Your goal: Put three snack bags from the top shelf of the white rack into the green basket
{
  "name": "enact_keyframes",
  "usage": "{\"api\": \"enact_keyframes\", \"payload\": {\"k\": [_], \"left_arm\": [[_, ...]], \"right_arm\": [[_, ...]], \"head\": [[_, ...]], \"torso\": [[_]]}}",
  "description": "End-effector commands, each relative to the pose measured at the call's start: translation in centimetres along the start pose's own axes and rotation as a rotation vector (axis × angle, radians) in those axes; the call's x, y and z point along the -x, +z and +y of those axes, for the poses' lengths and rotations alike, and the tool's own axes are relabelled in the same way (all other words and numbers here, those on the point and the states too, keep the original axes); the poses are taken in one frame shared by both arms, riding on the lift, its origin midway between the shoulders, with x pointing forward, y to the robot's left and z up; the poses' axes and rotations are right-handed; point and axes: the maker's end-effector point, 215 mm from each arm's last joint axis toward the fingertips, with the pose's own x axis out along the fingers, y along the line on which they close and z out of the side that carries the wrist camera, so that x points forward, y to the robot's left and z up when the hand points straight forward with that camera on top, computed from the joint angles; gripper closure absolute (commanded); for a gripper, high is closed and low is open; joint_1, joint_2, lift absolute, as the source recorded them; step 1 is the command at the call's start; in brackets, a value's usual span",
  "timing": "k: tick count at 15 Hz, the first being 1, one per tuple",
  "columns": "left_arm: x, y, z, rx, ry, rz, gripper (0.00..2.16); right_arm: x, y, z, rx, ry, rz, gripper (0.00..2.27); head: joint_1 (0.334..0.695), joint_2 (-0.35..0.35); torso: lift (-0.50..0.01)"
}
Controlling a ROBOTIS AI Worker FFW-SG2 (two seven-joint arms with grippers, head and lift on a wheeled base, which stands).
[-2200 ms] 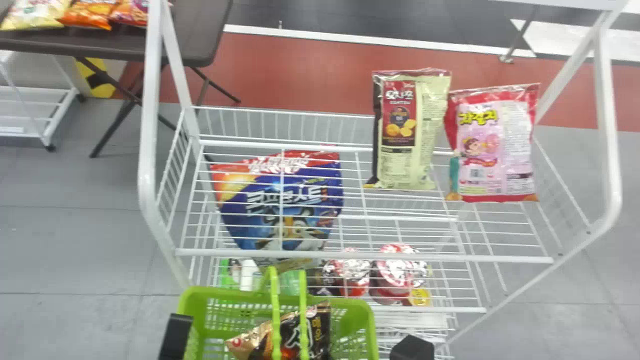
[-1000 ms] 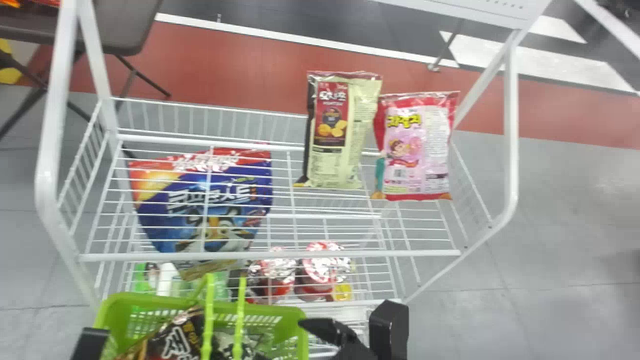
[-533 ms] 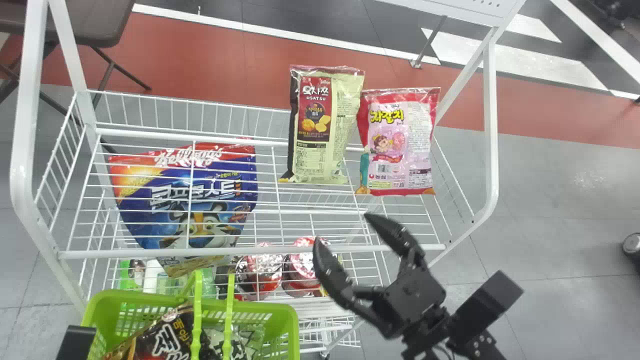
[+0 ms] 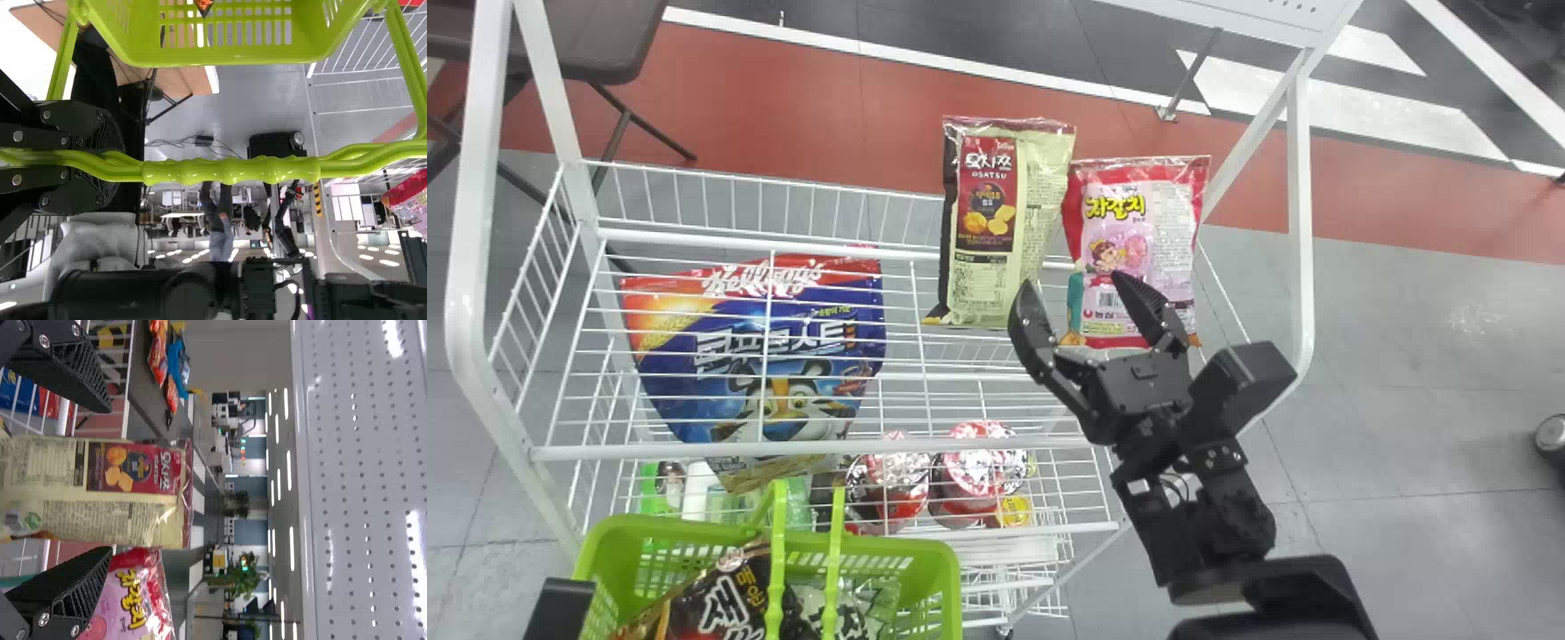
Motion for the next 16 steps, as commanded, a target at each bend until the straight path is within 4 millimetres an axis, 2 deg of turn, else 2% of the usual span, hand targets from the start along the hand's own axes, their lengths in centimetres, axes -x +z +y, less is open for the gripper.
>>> {"api": "enact_keyframes", "payload": {"k": [1,5,8,10,11,12,13,14,15,16], "left_arm": [[0.1,0.1,0.1,0.002,0.0,-0.005,2.15],[0.2,0.3,0.1,-0.003,0.0,-0.004,2.15],[0.3,0.3,0.2,-0.002,0.003,-0.004,2.15],[0.3,0.2,0.2,0.001,0.003,-0.005,2.15],[0.3,0.1,0.2,0.001,0.003,-0.004,2.15],[0.3,0.1,0.3,0.002,0.003,-0.004,2.15],[0.4,0.1,0.4,0.002,0.007,-0.005,2.15],[0.4,0.2,0.3,0.001,0.007,-0.005,2.15],[0.3,0.2,0.3,0.001,0.006,-0.005,2.15],[0.3,0.2,0.4,0.001,0.008,-0.005,2.15]], "right_arm": [[-1.7,-1.6,-3.4,0.01,-0.066,0.061,0.07],[-4.6,-3.8,-9.4,0.031,-0.161,0.185,0.07],[-6.4,-3.7,-11.0,0.065,-0.184,0.227,0.07],[-7.2,-5.5,-11.8,0.058,-0.204,0.313,0.09],[-7.2,-6.3,-12.2,0.054,-0.211,0.35,0.18],[-6.8,-7.7,-12.3,0.041,-0.216,0.405,0.55],[-6.4,-8.6,-12.3,0.032,-0.22,0.436,1.08],[-5.7,-9.6,-12.7,0.019,-0.233,0.475,1.8],[-5.0,-10.3,-13.0,0.003,-0.241,0.499,2.01],[-4.6,-10.1,-12.8,0.003,-0.247,0.485,2.01]], "head": [[0.695,-0.35],[0.695,-0.35],[0.695,-0.35],[0.695,-0.35],[0.695,-0.35],[0.695,-0.35],[0.695,-0.35],[0.695,-0.35],[0.695,-0.35],[0.695,-0.35]], "torso": [[0.0],[0.0],[0.0],[0.0],[0.0],[0.0],[0.0],[0.0],[0.0],[0.0]]}}
